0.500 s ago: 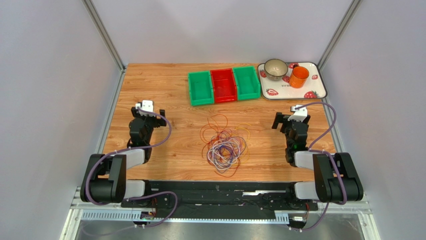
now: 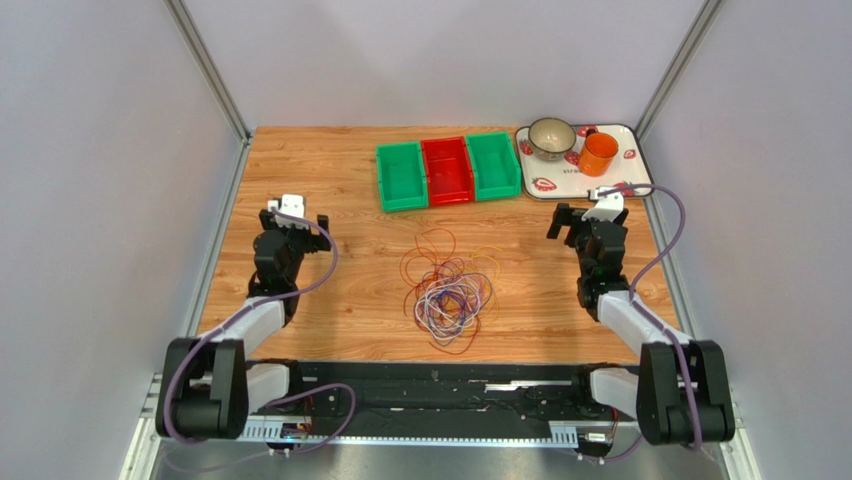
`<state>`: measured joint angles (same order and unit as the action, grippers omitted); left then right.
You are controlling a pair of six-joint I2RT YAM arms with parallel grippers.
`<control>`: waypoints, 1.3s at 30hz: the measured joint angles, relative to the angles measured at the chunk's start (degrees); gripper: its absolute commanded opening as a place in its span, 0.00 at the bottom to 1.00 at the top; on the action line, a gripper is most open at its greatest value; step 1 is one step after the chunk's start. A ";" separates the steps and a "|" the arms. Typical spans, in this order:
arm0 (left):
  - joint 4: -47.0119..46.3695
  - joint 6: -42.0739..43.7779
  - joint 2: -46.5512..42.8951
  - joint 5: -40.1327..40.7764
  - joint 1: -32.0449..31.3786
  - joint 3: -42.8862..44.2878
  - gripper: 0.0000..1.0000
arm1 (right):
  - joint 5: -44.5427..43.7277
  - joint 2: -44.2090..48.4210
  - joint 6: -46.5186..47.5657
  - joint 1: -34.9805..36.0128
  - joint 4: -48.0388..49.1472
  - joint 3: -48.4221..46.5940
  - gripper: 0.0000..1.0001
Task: Untangle the cables
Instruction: Untie the cable.
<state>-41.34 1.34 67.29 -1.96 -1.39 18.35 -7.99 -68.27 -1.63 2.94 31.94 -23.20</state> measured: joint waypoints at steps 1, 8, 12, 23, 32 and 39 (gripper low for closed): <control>2.93 -0.39 -1.90 -0.04 0.00 1.42 0.99 | 0.68 1.99 -0.48 0.00 -2.71 -1.60 1.00; 25.33 -17.07 -13.99 -5.11 0.00 21.75 0.99 | 14.10 6.54 -14.29 0.00 -24.26 -24.87 0.93; 35.67 -37.64 -15.87 -2.05 1.75 24.33 0.89 | 24.33 4.28 -25.07 -0.11 -25.59 -30.38 0.92; 61.90 -42.18 -14.75 -9.75 -1.05 22.97 0.93 | 24.06 -0.20 -26.40 11.21 -49.81 -33.86 0.91; 67.80 -40.72 -17.86 -6.95 -14.84 23.02 0.87 | 21.77 1.03 -26.67 17.97 -52.76 -31.01 0.88; 65.68 -41.05 -7.15 -4.98 -27.15 23.06 0.74 | 21.70 1.60 -27.96 20.26 -53.53 -27.08 0.87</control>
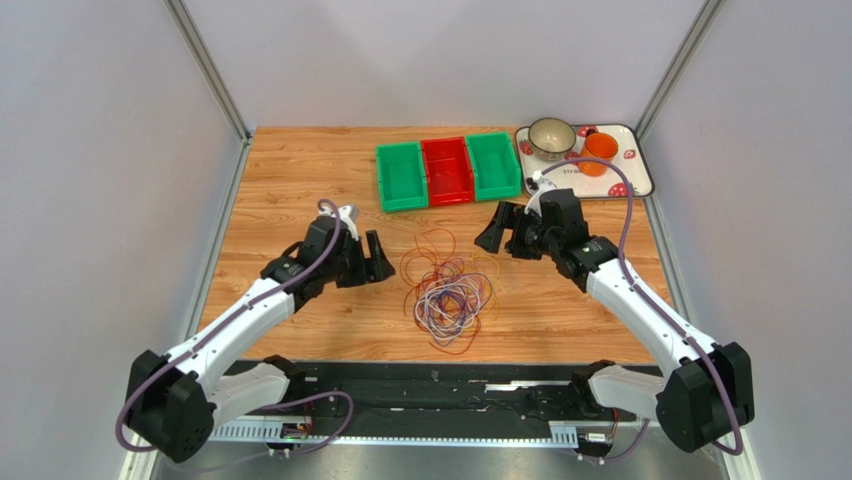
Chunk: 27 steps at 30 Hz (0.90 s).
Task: Untangle the cables
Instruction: Untie the cable.
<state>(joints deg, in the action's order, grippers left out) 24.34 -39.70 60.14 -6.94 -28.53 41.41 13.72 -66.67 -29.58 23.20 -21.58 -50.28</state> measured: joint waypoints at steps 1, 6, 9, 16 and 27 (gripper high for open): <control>-1.09 -0.02 1.66 -0.07 -1.53 0.02 0.74 | 0.00 0.44 -0.20 0.02 -0.13 0.48 0.87; -6.12 -0.76 8.22 -0.76 -5.16 0.07 0.68 | -0.02 2.89 -0.63 0.02 -0.70 2.73 0.86; -8.92 -1.07 11.28 -1.57 -5.90 0.13 0.66 | -0.15 4.50 -0.70 0.17 -1.11 3.69 0.86; -13.49 -1.40 17.16 -2.23 -7.13 1.51 0.61 | -0.13 4.63 -1.03 0.37 -1.49 5.31 0.85; -15.85 -0.85 26.12 -1.44 -7.54 11.43 0.65 | -0.15 4.46 -1.11 1.40 -1.55 6.32 0.83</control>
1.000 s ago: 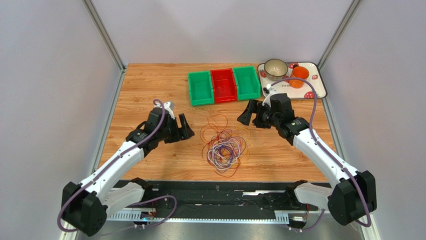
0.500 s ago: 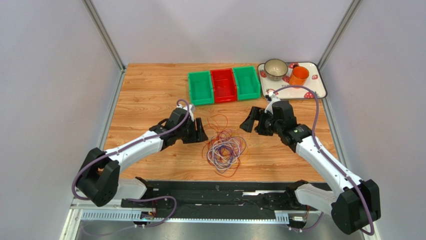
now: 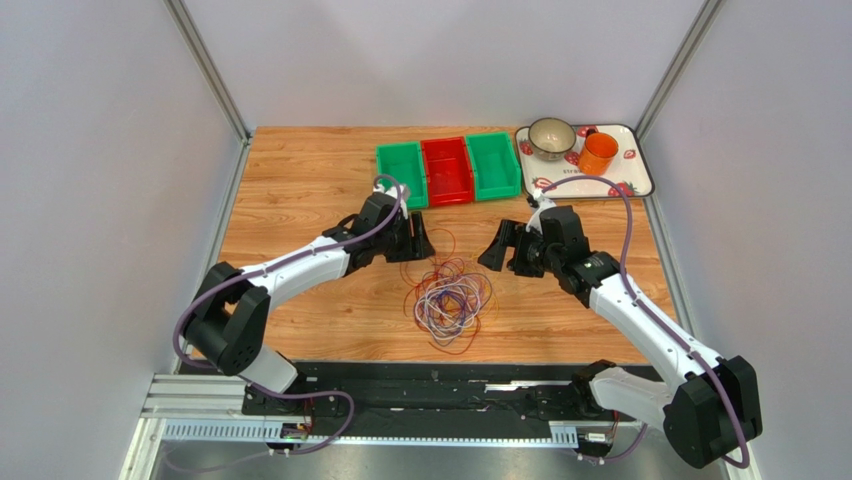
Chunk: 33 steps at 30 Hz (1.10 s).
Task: Untangle the cables
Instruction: Untie the cable.
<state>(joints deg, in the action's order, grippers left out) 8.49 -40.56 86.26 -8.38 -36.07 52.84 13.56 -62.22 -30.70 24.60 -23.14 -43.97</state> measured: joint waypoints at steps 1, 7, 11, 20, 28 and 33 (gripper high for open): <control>-0.35 0.00 0.98 0.37 -0.13 1.11 0.65 | 0.00 0.00 0.00 0.02 -0.04 0.07 0.83; -0.50 -0.07 7.39 4.00 -1.29 5.75 0.64 | -0.02 0.00 -0.02 0.13 -0.20 0.11 0.83; 1.07 -0.26 11.39 7.17 -2.05 8.81 0.59 | -0.04 0.00 0.00 0.13 -0.20 0.11 0.83; 1.81 -1.11 17.73 11.45 -2.97 14.14 0.05 | -0.24 0.00 0.04 0.13 -0.24 0.13 0.83; 4.57 -0.63 19.23 12.07 -3.87 15.61 0.00 | -0.74 -1.55 0.07 0.13 -0.55 0.13 0.82; 10.93 1.44 11.56 12.83 -4.74 18.69 0.00 | -1.57 -1.79 0.26 0.13 -2.38 -0.59 0.82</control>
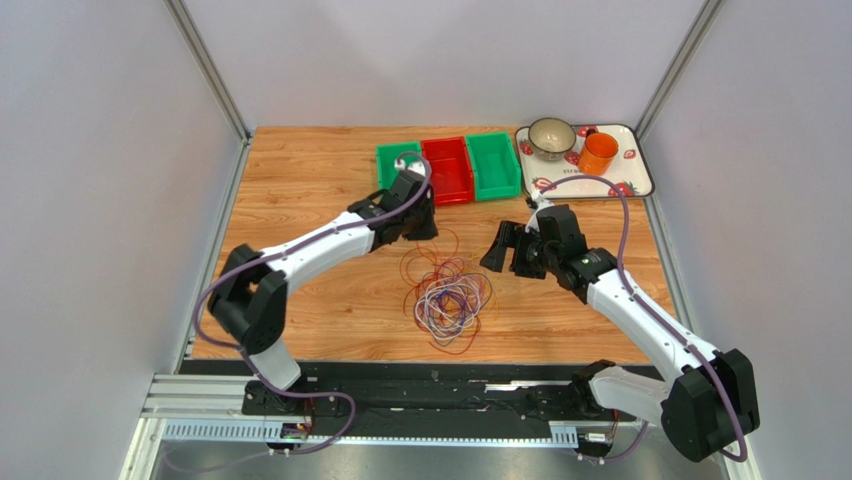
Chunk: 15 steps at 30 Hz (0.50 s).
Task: Untangle the cables
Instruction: Untie the cable.
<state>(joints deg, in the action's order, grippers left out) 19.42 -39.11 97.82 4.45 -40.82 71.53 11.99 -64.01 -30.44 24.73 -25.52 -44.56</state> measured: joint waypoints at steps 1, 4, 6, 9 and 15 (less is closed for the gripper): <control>1.27 0.90 -3.26 0.07 -0.09 2.67 0.00 | -0.22 0.02 0.11 0.00 -0.63 -0.59 0.82; 2.25 2.25 -8.48 0.26 -0.22 7.89 0.07 | -0.66 0.42 0.28 0.00 -1.84 -2.69 0.82; 2.14 2.86 -12.48 0.72 -0.26 11.39 0.32 | -0.90 1.05 0.28 0.00 -1.88 -4.09 0.82; 1.49 3.21 -16.85 1.75 -0.35 12.28 0.53 | -1.07 2.08 0.28 0.00 -1.90 -5.60 0.82; 0.68 1.68 -15.06 3.45 -0.35 3.39 0.66 | -1.49 3.72 0.20 0.02 -3.37 -5.55 0.83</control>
<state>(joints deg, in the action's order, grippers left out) 20.10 -37.43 82.76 7.90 -41.17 74.91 10.50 -60.29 -30.24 24.75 -28.88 -50.11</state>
